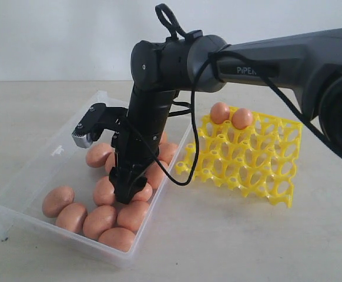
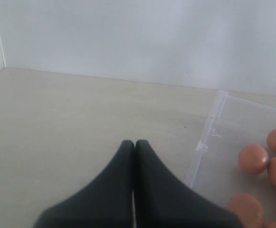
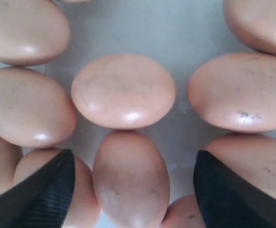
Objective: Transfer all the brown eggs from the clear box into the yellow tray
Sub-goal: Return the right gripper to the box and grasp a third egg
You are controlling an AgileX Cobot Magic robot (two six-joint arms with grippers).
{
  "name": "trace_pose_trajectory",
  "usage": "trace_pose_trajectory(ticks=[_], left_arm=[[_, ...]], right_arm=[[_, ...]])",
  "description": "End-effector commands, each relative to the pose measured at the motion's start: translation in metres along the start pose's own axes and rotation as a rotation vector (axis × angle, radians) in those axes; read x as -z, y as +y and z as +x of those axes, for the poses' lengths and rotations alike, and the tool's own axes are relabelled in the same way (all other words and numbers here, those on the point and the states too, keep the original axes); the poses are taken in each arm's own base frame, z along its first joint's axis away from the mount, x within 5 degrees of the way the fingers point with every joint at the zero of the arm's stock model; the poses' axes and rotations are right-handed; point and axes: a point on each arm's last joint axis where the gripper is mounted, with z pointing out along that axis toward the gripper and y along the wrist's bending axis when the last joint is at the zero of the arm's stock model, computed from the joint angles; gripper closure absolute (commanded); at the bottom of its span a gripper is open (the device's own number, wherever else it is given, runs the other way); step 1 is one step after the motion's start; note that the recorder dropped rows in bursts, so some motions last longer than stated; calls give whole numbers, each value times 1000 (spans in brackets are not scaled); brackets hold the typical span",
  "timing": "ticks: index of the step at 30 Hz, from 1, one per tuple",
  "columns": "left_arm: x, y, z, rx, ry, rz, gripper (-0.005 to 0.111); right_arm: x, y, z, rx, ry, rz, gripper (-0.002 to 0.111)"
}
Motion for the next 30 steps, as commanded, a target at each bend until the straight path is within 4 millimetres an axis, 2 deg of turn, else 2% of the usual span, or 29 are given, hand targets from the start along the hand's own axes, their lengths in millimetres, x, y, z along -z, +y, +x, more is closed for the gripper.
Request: trace_pose_trajectory(ticks=[1,7,17,25,30], left_arm=[[0,-1,-2,-6,-8,7,111],[0,-1,-2,-6,-8,7,111],[0,-1,-2,-6,-8,7,111],[0,-1,-2,-6,-8,7,111],[0,-1,-2,-6,-8,7,111]], right_arm=[[2,-2,-2,3,-6,31,40],[2,-5,0,-7,1,51,41],[2,-1,4,-200,42,14,45],[1,1,5,-207,59,-7,45],[-16,-2,8,-243,79,-21,45]])
